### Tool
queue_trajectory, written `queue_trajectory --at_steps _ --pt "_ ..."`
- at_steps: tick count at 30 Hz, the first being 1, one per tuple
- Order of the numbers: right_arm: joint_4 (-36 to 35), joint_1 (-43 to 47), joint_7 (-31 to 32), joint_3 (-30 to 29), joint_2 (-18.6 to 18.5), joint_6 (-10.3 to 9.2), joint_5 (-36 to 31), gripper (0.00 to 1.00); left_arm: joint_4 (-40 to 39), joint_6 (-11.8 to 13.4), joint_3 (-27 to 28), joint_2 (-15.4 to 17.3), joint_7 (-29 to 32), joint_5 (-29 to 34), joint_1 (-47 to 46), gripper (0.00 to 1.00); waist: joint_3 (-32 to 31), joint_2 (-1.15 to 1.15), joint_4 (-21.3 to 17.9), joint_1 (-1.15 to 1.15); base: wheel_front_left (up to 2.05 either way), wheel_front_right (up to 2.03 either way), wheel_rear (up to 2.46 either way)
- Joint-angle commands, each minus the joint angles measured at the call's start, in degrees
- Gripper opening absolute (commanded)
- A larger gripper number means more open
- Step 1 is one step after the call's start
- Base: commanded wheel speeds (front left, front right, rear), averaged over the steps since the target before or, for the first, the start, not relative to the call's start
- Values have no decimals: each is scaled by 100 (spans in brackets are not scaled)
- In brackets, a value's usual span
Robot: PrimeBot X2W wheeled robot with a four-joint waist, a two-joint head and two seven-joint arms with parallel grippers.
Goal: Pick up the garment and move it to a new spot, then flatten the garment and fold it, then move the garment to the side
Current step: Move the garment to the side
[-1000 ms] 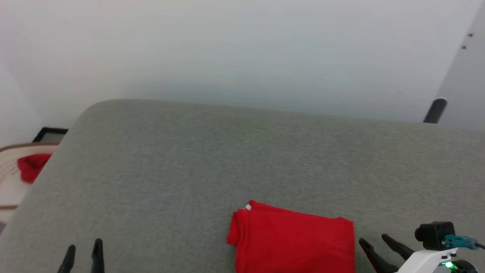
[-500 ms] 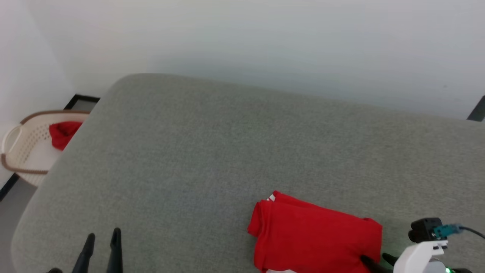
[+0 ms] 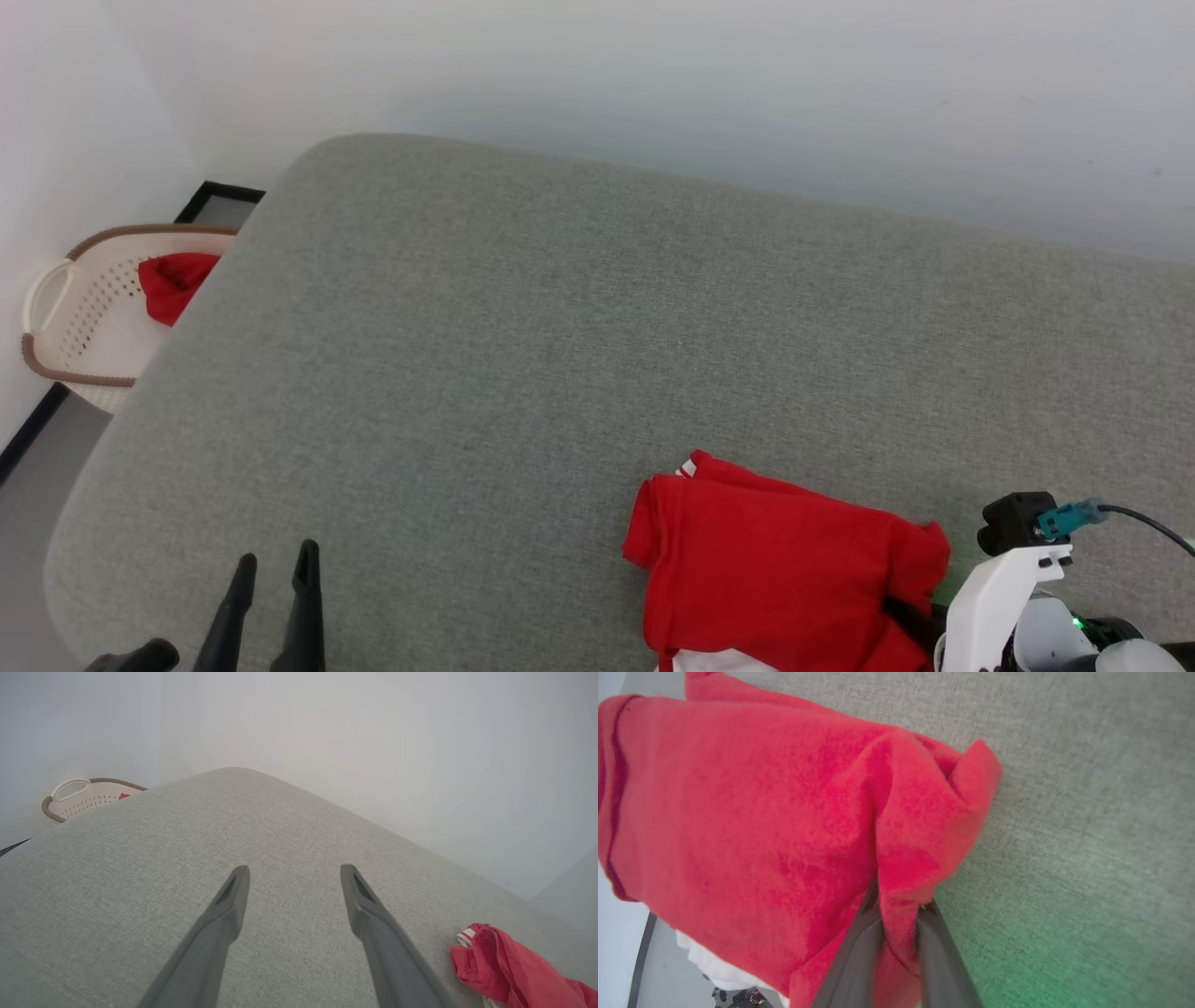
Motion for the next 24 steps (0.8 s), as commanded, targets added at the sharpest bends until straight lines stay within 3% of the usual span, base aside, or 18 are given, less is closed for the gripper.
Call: queue_trajectory --at_steps 1,13,24 --pt "94 3 79 81 -40 -11 31 0 14 -23 2 -14 6 -19 -49 100 18 0 -19 0 0 0 0" --pt "-208 -460 247 112 -393 -9 82 0 54 -23 -5 35 6 3 -51 100 -97 0 -319 0 0 0 0" --pt "-638 -822 488 -7 -1023 -9 33 0 66 -23 -228 131 6 47 -252 100 -71 0 -818 0 0 0 0"
